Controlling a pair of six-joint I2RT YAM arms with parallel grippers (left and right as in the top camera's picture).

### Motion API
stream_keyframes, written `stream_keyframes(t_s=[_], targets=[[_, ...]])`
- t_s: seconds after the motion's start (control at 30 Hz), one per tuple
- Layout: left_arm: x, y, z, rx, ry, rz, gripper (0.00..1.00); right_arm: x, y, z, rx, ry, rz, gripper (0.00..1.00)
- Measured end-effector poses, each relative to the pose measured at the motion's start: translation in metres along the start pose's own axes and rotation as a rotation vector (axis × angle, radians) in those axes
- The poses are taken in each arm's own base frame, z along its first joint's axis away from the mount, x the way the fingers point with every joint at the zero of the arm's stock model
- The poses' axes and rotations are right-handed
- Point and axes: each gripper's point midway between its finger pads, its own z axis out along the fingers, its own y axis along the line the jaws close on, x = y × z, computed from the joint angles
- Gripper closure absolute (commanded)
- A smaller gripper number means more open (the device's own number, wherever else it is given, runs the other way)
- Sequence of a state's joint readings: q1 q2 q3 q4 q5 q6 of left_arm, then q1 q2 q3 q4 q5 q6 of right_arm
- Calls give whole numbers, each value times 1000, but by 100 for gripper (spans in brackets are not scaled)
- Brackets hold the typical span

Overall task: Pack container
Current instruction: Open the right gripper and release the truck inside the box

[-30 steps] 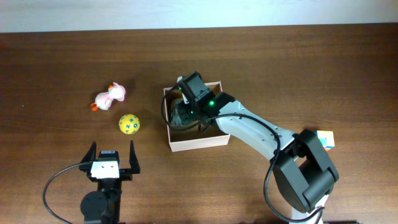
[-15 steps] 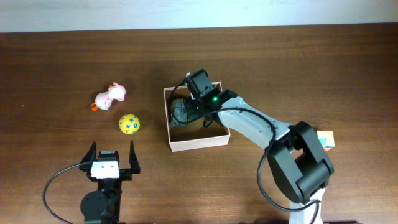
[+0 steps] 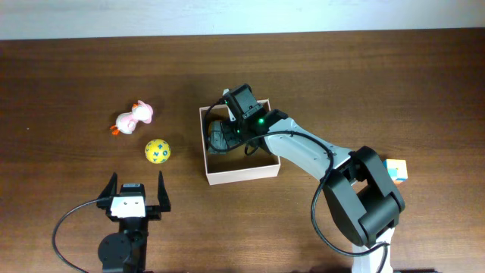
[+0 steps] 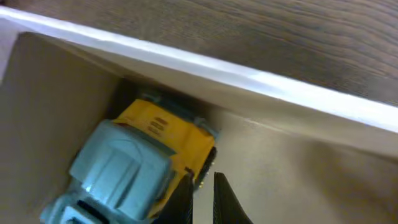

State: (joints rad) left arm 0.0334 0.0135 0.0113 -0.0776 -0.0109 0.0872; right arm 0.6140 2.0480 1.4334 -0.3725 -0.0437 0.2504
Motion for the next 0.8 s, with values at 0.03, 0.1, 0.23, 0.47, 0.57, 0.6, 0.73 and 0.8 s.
stream_keyframes(t_s=[0.03,0.1,0.23,0.47,0.57,0.6,0.73,0.8], targets=[[0,0,0,0,0,0,1,0,1,0,-6,1,0,92],[0,0,0,0,0,0,1,1,3,0,-19,4,0,92],[0,0,0,0,0,0,1,-1,10,0,-52,-2,-3,92],[0,0,0,0,0,0,1,-1,19,0,-74,-4,-32,91],[0,0,0,0,0,0,1,0,20,0,-76,-3,-37,89],[0,0,0,0,0,0,1,0,20,0,-75,-3,-37,89],[0,0,0,0,0,0,1,-1,11,0,-27,-7,-32,85],[0,0,0,0,0,0,1,0,3,0,10,-4,-25,85]])
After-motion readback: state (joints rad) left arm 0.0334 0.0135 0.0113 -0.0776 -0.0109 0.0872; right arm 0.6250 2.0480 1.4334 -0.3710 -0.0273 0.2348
